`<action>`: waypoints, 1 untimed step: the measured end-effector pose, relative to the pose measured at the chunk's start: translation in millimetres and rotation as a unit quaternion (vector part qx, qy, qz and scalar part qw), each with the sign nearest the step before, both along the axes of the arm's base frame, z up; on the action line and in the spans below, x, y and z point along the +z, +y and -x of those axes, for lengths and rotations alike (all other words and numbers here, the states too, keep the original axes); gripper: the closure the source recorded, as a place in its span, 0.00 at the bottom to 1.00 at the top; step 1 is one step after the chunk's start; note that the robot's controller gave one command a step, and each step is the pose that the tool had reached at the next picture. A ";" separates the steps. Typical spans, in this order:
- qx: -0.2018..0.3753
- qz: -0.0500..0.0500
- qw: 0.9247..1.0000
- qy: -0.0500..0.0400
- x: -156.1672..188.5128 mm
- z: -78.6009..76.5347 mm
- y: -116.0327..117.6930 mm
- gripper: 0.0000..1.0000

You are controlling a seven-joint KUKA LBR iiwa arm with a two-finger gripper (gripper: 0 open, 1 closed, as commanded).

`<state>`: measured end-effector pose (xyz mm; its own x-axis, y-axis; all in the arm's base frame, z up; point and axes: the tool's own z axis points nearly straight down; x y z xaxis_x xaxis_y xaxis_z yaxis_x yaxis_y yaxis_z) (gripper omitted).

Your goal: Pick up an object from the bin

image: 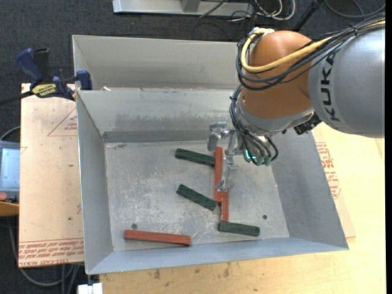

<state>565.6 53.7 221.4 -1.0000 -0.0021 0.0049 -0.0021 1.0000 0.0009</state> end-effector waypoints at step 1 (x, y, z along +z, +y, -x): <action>-0.024 0.000 1.000 -0.003 -155.0 -57.5 -6.9 0.00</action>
Offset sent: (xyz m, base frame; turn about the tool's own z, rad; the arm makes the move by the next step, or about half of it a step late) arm 0.0567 -0.0078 -0.1514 0.0490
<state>623.0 46.8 66.5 -0.9989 0.0459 -0.0018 0.0459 0.9989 0.0020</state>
